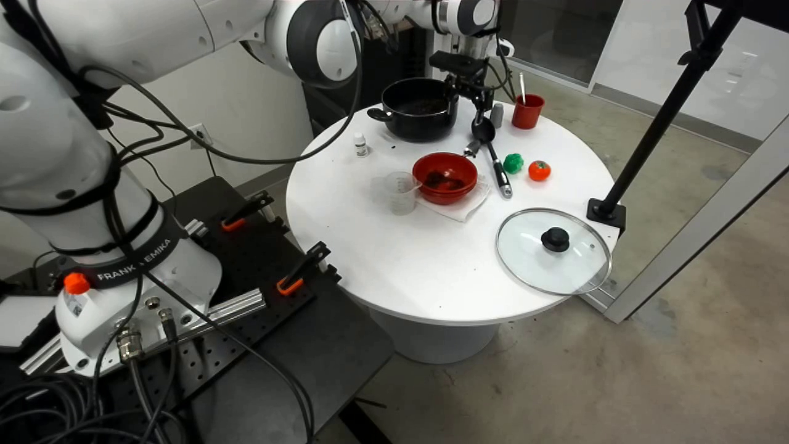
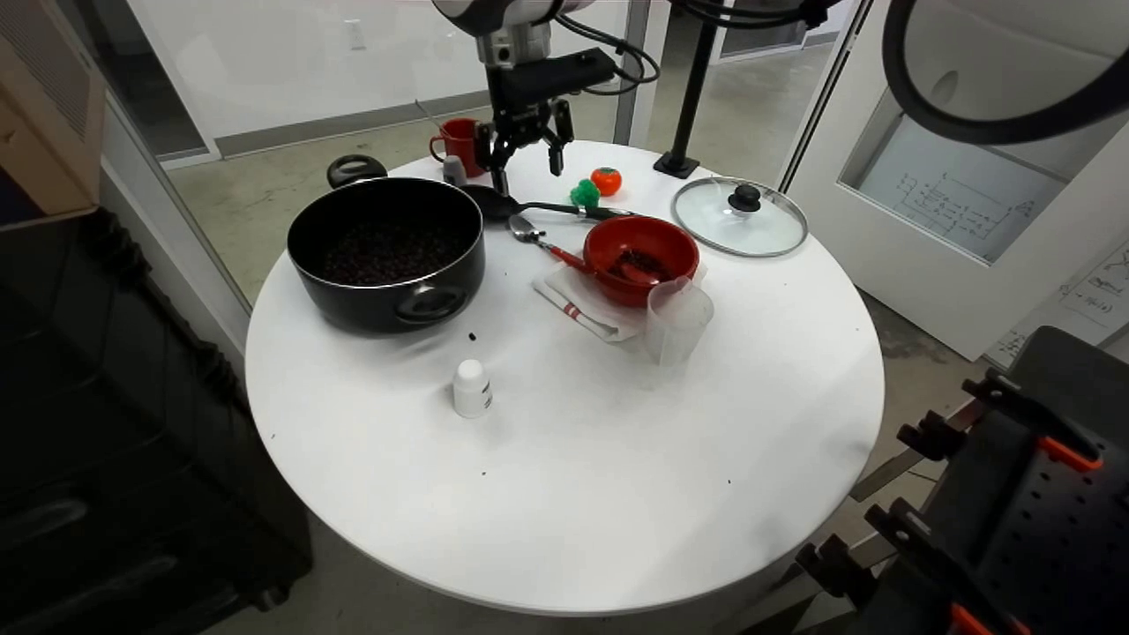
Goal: Pour the contents of the jug into the red bowl then place a spoonful in the pot
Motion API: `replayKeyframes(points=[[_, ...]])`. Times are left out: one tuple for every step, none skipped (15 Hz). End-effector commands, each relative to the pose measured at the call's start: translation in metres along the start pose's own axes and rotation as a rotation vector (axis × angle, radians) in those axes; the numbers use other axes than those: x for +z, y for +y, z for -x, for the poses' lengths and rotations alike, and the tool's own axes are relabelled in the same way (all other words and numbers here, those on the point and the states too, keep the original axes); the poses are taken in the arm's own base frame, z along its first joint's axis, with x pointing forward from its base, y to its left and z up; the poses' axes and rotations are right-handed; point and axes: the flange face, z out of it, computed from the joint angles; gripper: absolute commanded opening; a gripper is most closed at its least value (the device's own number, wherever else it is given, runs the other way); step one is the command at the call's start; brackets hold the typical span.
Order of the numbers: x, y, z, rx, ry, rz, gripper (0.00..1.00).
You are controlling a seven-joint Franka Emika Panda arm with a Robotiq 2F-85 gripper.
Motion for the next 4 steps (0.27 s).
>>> replayKeyframes(points=[[-0.0012,0.0003,0.0002,0.0,-0.001,0.0,1.0],[0.0006,0.0004,0.0003,0.0,-0.003,0.0,1.0],[0.0027,0.0009,0.0006,0.001,-0.006,0.0,1.0],[0.0038,0.001,0.0008,0.001,-0.007,0.0,1.0]])
